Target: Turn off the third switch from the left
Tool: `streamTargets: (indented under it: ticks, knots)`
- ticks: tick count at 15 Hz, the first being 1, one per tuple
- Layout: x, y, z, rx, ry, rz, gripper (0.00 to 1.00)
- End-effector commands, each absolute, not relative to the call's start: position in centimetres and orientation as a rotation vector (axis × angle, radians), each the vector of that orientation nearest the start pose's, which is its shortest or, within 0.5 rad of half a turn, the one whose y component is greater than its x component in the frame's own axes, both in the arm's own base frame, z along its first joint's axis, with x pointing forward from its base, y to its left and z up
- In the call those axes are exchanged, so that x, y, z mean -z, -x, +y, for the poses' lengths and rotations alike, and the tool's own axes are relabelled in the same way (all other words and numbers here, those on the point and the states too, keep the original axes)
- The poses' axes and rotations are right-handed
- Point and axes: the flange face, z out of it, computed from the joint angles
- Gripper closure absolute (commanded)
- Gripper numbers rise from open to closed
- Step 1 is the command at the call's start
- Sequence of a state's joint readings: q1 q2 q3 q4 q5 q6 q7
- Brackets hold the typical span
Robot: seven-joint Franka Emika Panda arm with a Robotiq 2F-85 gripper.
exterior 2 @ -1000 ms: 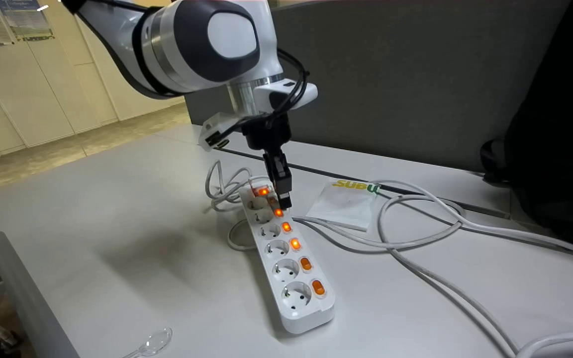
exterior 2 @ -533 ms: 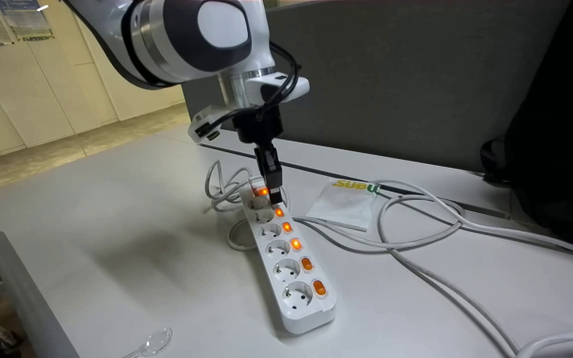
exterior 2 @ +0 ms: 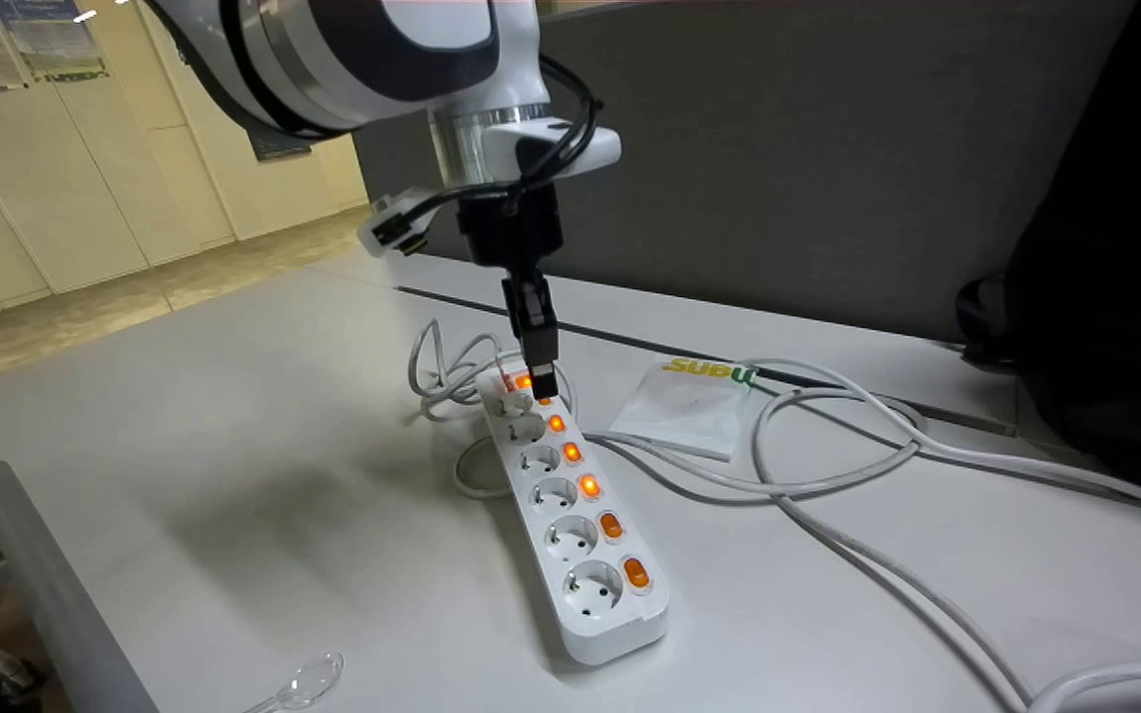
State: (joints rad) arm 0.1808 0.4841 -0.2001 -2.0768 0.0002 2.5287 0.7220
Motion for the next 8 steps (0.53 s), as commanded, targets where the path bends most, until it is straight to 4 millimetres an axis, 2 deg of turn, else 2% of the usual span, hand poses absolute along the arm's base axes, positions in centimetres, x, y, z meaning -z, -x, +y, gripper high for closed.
streamTargets:
  ticks: [1, 8]
  knots:
    - [-19.5, -58.5, -1.2, 0.015, 3.028, 1.142, 0.99]
    - [-18.3, -59.0, -1.5, 0.077, 3.001, 1.156, 1.0]
